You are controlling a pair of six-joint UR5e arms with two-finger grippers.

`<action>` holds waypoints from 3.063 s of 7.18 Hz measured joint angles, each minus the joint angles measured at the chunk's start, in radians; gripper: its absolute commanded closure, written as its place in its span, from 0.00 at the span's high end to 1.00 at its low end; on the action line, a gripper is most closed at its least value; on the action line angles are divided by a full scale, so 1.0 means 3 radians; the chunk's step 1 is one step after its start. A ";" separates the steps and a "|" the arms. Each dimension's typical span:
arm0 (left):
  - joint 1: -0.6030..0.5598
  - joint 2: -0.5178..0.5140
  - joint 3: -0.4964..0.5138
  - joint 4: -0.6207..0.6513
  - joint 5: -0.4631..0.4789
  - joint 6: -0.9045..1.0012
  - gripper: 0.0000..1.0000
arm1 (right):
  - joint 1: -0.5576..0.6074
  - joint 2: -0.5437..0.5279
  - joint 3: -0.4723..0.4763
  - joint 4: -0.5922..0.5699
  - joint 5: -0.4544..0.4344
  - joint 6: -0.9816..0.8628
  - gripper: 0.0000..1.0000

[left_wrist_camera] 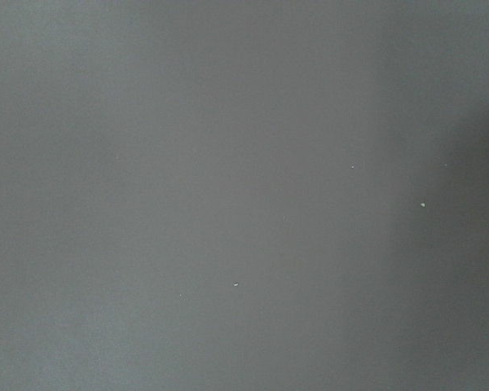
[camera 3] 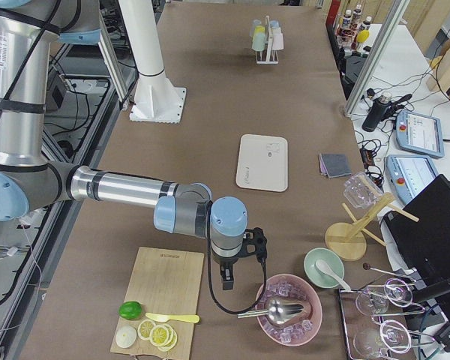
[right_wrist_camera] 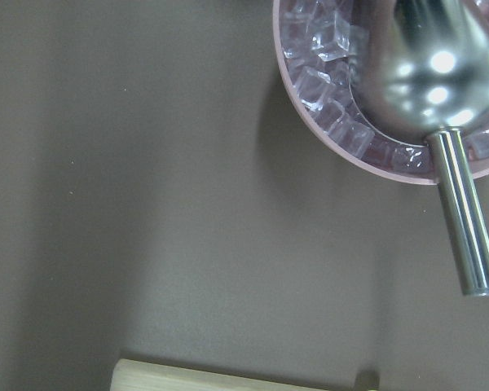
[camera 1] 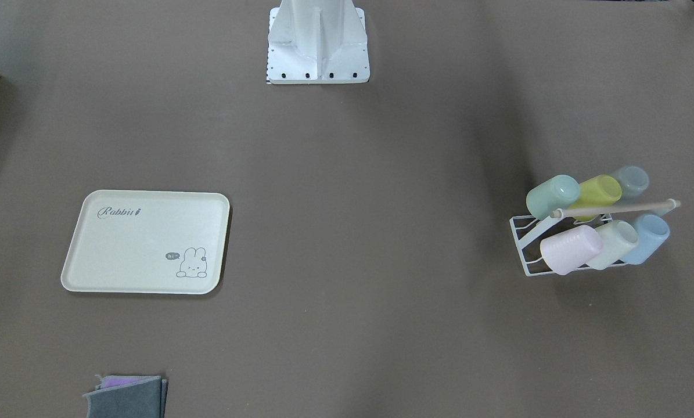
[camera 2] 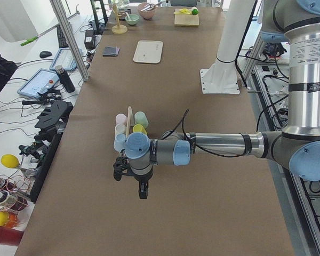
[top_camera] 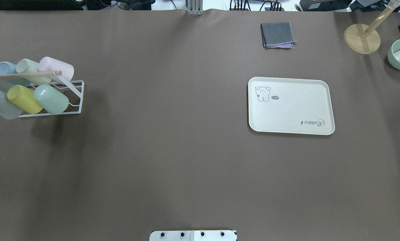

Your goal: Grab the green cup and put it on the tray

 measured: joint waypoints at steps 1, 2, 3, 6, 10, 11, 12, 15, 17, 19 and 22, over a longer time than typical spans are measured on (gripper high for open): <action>-0.0001 0.0004 0.0002 0.0000 0.0000 0.0001 0.98 | 0.0002 -0.0014 -0.0003 -0.0002 0.0014 0.0007 1.00; -0.0003 0.0006 0.0006 -0.0007 0.0000 0.0003 0.98 | 0.0003 -0.0024 -0.0012 -0.0004 0.0035 0.0021 1.00; -0.0003 0.0007 0.0011 -0.0037 0.0000 0.0002 0.98 | 0.0004 -0.0027 -0.0016 -0.0007 0.0046 0.0026 1.00; -0.0004 0.0007 0.0018 -0.0094 0.0000 -0.0005 0.98 | 0.0016 -0.0019 -0.0006 0.0006 0.0038 0.0027 1.00; 0.0000 0.0003 -0.0003 -0.0097 0.0000 -0.0005 0.98 | 0.0052 -0.0068 0.0072 0.0008 0.0060 -0.0015 1.00; 0.0000 0.0003 -0.0005 -0.0097 0.0000 -0.0005 0.98 | 0.0052 -0.0117 0.0085 0.0008 0.0070 -0.0020 1.00; 0.0000 0.0003 -0.0005 -0.0097 0.0000 -0.0005 0.98 | 0.0052 -0.0165 0.0095 0.0009 0.0091 -0.0017 1.00; 0.0000 0.0003 -0.0010 -0.0097 0.0000 -0.0005 0.98 | 0.0052 -0.0221 0.0085 0.0012 0.0285 -0.0006 1.00; 0.0000 0.0003 -0.0013 -0.0097 0.0000 -0.0005 0.98 | 0.0051 -0.0230 0.0094 0.0017 0.0350 -0.0020 1.00; -0.0001 0.0003 -0.0016 -0.0097 0.0000 -0.0005 0.98 | 0.0048 -0.0262 0.0096 0.0013 0.0365 -0.0008 1.00; -0.0001 0.0003 -0.0013 -0.0097 0.0000 -0.0005 0.98 | 0.0043 -0.0266 0.0049 0.0069 0.0359 -0.0013 1.00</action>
